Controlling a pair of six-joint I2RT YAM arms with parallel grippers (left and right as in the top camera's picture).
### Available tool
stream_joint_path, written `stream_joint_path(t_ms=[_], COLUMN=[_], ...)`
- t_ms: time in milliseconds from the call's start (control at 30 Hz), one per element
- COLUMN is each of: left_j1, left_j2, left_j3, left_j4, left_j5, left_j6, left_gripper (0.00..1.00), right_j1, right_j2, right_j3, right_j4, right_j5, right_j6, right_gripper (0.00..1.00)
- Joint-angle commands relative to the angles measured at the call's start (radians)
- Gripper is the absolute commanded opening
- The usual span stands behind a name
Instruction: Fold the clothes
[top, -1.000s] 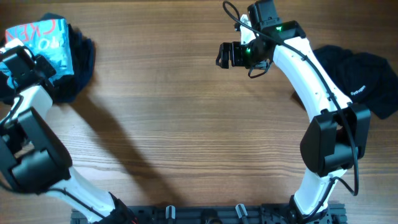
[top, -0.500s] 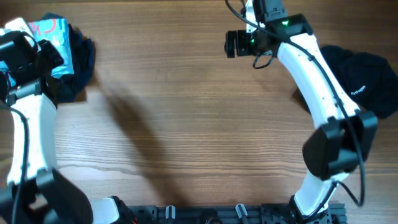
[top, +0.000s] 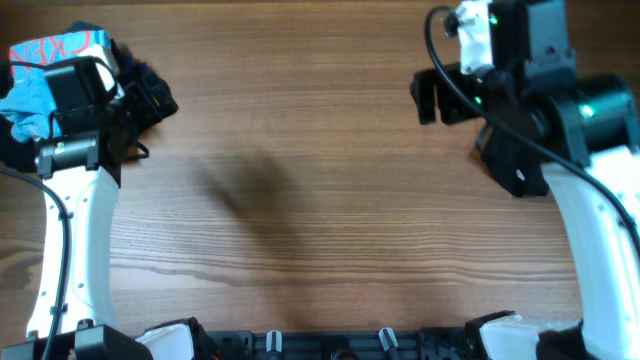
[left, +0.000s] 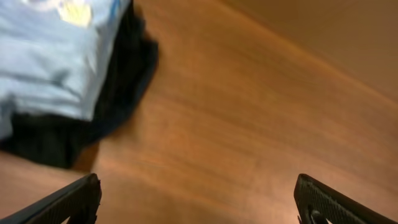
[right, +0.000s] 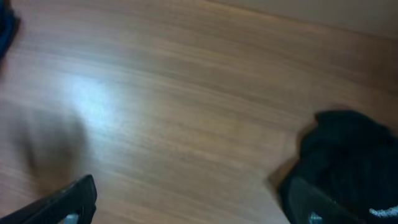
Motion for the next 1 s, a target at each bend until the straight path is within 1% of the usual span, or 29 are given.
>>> stream_joint_path(t_ms=[0,167,733,833,967], left_j1=[-0.010,-0.010,-0.010,-0.010,-0.010], left_j2=[-0.010,-0.010,-0.010,-0.010,-0.010], left_j3=[-0.005,-0.005,-0.005,-0.005,-0.005], left_j4=[-0.031,-0.032,-0.032,-0.032,-0.032], left_j5=[0.018,0.018,0.018,0.018,0.018], left_j6=[-0.028,-0.028,-0.028,-0.028,-0.028], left_gripper=[1.00,1.00,1.00,1.00,1.00], right_j1=[0.002,0.002,0.002,0.002,0.000], right_j2=[-0.063,-0.076,-0.069,-0.094,-0.174], right_j3=[0.016,0.015,0.008,0.008,-0.026], right_j4=[-0.045,-0.117,-0.117,-0.115,0.011], right_j5=[0.034,0.033,0.033,0.031,0.025], right_j6=[-0.018,-0.018,-0.018,-0.017,-0.018], right_gripper=[1.00,1.00,1.00,1.00,1.00])
